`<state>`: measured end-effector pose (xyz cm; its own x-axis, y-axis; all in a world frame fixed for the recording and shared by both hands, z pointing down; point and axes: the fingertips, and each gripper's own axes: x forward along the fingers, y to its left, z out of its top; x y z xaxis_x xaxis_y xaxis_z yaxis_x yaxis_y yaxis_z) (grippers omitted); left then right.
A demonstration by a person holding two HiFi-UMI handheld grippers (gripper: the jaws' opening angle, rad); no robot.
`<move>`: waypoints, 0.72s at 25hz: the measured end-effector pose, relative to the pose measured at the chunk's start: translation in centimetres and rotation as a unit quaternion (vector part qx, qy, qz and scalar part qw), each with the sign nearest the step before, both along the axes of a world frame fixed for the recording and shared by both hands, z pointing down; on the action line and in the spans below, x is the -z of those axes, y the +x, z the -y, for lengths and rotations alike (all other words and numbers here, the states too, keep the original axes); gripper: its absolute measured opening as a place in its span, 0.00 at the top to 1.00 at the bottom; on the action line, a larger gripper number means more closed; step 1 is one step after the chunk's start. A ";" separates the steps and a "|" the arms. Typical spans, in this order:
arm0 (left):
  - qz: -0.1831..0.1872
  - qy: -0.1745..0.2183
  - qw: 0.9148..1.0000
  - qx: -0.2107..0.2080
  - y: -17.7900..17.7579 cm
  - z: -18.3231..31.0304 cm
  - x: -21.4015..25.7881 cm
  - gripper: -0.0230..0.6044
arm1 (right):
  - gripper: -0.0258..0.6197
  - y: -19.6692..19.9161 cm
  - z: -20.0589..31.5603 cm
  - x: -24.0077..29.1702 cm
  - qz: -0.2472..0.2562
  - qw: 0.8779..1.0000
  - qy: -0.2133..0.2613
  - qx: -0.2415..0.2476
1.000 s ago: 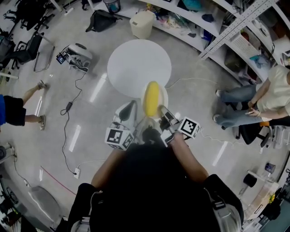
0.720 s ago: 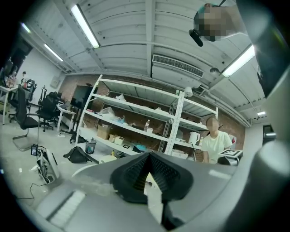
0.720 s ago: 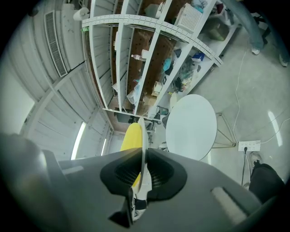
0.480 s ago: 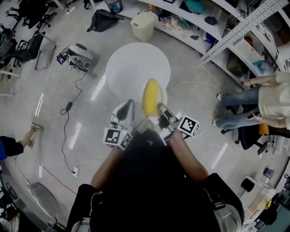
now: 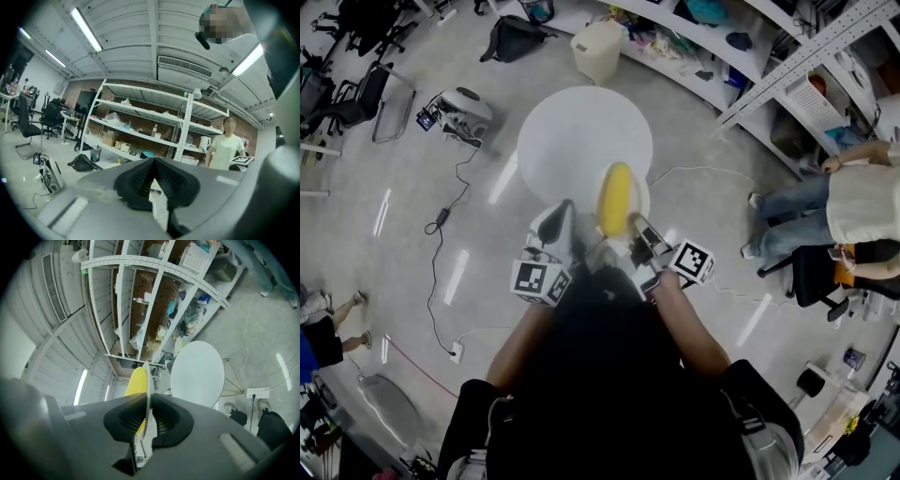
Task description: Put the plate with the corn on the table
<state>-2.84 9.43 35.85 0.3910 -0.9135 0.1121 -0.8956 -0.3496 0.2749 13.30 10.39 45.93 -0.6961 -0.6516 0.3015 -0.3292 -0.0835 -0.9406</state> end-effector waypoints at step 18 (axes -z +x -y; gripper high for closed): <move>-0.009 -0.003 0.999 -0.049 -0.3 6.8 -0.8 0.96 | 0.90 -0.8 5.2 -0.2 -0.005 0.999 0.009 -0.035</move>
